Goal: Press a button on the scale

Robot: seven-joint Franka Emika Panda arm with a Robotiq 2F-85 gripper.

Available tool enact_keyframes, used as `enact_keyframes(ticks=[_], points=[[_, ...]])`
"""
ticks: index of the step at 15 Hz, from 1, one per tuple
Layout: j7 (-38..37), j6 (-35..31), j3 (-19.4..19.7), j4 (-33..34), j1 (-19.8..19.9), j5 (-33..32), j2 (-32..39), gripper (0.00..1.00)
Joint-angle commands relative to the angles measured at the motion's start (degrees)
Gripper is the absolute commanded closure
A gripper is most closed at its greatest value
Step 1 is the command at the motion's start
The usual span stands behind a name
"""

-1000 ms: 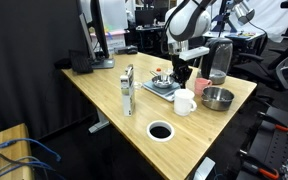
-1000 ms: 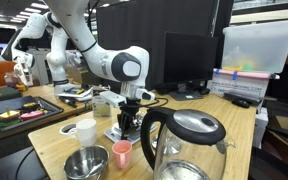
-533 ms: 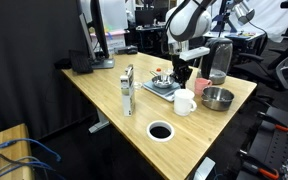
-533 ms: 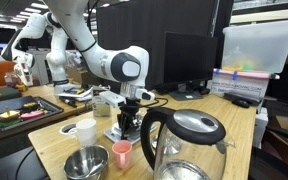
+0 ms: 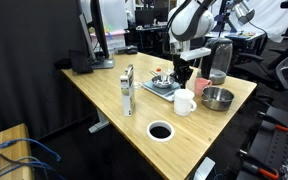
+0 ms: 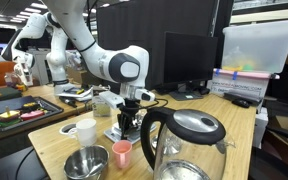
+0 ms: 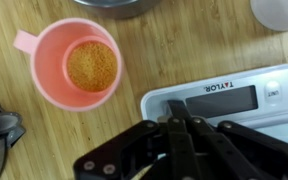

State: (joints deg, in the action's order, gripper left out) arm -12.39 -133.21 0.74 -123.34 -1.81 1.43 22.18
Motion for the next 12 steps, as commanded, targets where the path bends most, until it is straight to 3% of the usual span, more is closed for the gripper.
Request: enact_keyframes(ticks=[1, 2, 3, 7, 12], points=[[1.15, -5.94, -0.20, -2.25, 0.40, 1.63, 0.74, 1.00], [1.06, -6.90, -0.15, -2.58, 0.34, 1.58, 0.64, 1.00], [0.18, -5.38, 0.20, -5.72, -0.15, 0.67, -6.42, 1.00], [-0.24, -8.90, -0.31, -8.69, -0.30, 1.21, -12.81, 1.00], [0.79, -8.72, -0.81, -11.79, 0.18, 2.95, -18.44, 1.00]])
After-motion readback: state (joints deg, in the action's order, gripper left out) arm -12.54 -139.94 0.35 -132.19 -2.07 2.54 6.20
